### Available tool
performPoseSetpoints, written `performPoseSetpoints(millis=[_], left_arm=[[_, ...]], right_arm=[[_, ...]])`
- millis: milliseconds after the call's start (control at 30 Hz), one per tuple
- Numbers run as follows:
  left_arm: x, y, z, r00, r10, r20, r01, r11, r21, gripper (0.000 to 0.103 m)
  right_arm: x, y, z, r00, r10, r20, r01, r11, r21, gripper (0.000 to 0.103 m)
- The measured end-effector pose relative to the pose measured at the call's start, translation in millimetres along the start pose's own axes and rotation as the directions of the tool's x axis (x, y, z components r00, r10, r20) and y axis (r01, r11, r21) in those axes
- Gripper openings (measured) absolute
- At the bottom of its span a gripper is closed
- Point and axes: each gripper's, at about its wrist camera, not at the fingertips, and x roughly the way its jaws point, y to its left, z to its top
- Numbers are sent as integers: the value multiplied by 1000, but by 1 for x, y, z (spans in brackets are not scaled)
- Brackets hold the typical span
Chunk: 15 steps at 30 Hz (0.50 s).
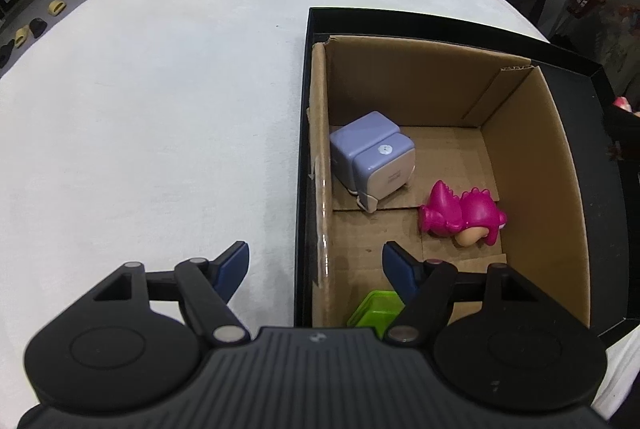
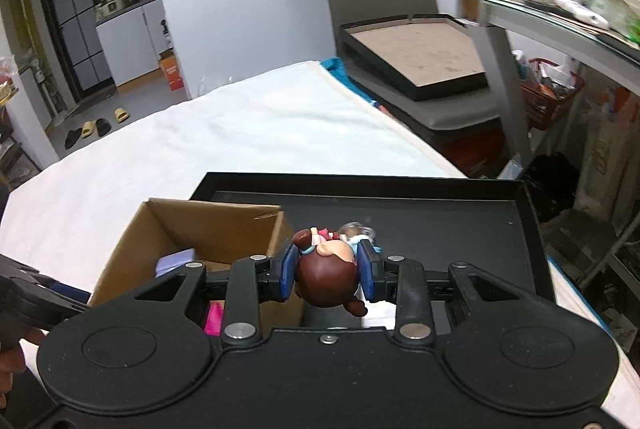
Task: Organize rigid objects
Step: 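Carry the brown doll head over the box and release it inside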
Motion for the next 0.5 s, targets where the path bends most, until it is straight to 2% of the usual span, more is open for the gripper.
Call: performPoseSetpoints(millis=[100,200,267,500], left_arm=[[0,1,-1,999,-34,12,35,999,-8,66],[1,0,-2,998,-61,12,61,998,-7,51],[4,1,-3,996,-88,-1,88,996,-21,34],[5,6,-8,996,-90,6,90,995,-33,20]], right_arm=[[2,11,1,1000,25,2,-25,1000,-17,31],[6,23,0,999,45,-2,-45,998,-41,31],[11,31,0,998,57,-11,-58,997,-59,31],[25,56,-4,996,78,-33,-81,992,-101,31]])
